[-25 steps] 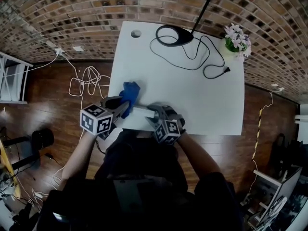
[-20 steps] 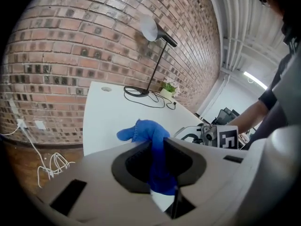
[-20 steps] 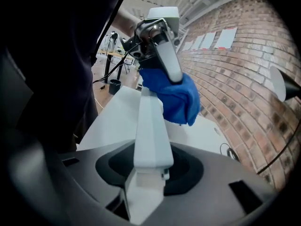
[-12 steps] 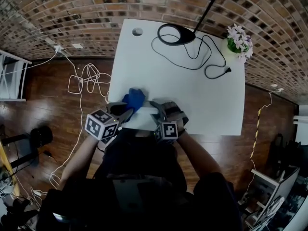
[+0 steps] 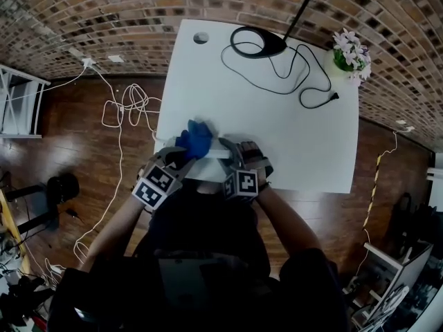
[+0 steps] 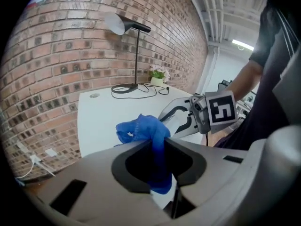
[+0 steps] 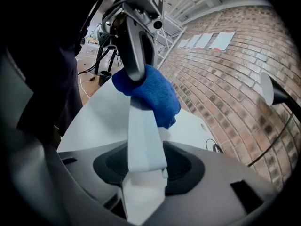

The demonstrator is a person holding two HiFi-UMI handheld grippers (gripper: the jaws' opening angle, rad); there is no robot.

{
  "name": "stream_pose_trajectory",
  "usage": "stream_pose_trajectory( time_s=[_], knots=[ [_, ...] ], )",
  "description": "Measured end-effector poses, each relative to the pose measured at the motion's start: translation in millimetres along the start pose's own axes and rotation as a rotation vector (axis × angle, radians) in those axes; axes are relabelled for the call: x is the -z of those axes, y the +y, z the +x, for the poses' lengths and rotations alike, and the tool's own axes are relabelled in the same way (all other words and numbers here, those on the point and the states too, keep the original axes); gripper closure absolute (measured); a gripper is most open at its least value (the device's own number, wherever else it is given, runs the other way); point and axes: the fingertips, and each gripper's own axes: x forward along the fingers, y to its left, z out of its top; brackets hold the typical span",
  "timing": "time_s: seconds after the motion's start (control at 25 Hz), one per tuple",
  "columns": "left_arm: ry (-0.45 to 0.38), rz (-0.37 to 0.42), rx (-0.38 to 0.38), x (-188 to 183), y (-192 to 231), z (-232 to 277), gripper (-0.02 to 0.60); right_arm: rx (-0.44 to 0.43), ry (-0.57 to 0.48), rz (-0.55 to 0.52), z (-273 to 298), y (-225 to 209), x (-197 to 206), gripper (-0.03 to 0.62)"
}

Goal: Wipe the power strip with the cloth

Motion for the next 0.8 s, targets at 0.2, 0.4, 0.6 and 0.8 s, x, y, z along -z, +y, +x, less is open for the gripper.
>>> stream_pose_trajectory(
  time_s=[0.2, 0.4, 0.6, 0.8],
  knots=[
    [0.018, 0.068, -0.017, 5, -10, 3, 0.497, -0.092, -0.083, 0.253, -13, 0, 4, 0.257],
    [0.03, 0.068, 0.006, 13, -16, 0, 0.499, -0.216, -0.077, 0.328, -25, 17, 20, 0.223],
    [0.117, 0.038, 0.058, 47, -31, 8, 0.5, -0.293, -0.093, 0.387, -38, 38, 12, 0.223],
    [0.117, -0.028, 0.072, 43, -29, 13, 0.5, -0.265, -0.086, 0.398, -18, 29, 5, 0.221]
  ],
)
